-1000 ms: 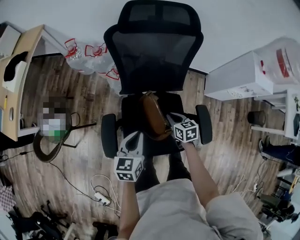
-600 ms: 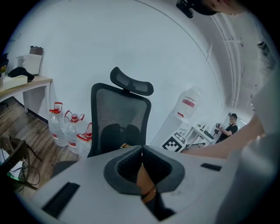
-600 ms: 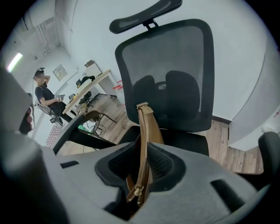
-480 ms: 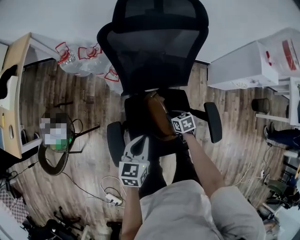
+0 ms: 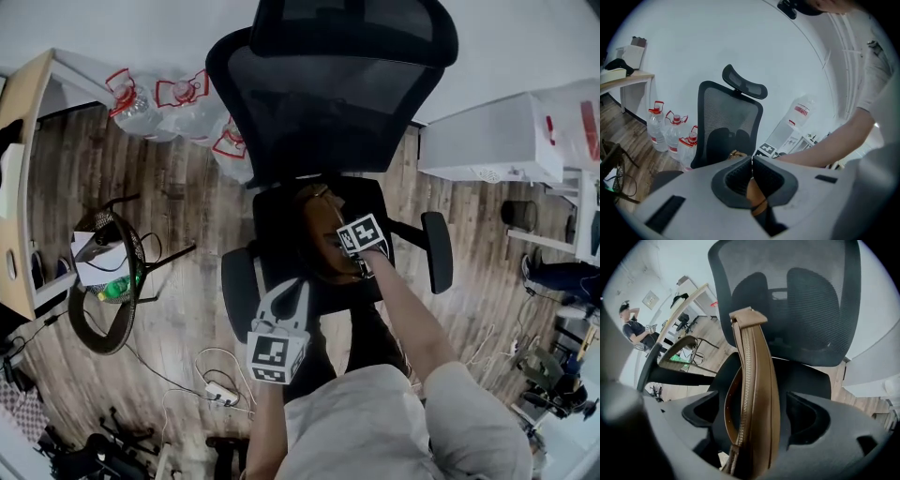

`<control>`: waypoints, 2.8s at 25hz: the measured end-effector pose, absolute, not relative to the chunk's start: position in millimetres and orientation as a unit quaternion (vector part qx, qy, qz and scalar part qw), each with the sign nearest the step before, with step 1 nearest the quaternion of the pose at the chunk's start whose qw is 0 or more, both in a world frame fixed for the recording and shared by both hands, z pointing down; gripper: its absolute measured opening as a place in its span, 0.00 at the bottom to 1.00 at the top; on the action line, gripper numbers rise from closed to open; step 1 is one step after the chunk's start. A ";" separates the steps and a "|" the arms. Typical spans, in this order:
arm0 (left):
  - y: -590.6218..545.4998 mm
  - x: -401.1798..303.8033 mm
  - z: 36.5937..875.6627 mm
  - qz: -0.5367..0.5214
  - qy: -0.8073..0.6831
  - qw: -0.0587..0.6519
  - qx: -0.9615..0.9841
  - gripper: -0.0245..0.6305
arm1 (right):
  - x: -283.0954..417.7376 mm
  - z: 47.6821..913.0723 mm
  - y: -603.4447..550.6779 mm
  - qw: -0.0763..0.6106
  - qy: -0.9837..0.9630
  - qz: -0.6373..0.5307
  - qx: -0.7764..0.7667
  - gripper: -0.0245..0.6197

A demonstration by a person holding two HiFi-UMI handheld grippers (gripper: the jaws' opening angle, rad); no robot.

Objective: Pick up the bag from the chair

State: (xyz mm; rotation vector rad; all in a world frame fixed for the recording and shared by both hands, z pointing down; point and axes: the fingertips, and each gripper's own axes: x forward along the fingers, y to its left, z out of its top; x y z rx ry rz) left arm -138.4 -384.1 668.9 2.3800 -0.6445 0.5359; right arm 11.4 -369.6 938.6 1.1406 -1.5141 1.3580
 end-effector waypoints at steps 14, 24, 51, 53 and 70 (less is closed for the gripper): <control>-394.5 -153.4 699.0 0.193 -0.264 0.336 0.883 0.05 | 13.4 993.2 -363.7 0.511 -0.544 0.565 0.352 0.54; -396.6 -144.0 702.3 0.184 -0.258 0.340 0.885 0.05 | 14.3 990.4 -356.3 0.520 -0.560 0.541 0.350 0.35; -358.6 -136.6 697.6 0.185 -0.223 0.332 0.898 0.05 | -2.8 901.9 -324.3 0.522 -0.693 0.392 0.306 0.28; -354.9 -134.7 694.6 0.185 -0.219 0.333 0.898 0.05 | -4.4 889.5 -320.6 0.521 -0.700 0.382 0.305 0.27; -301.2 -126.2 645.3 0.187 -0.230 0.293 0.909 0.05 | -5.8 758.2 -272.6 0.565 -0.738 0.290 0.230 0.26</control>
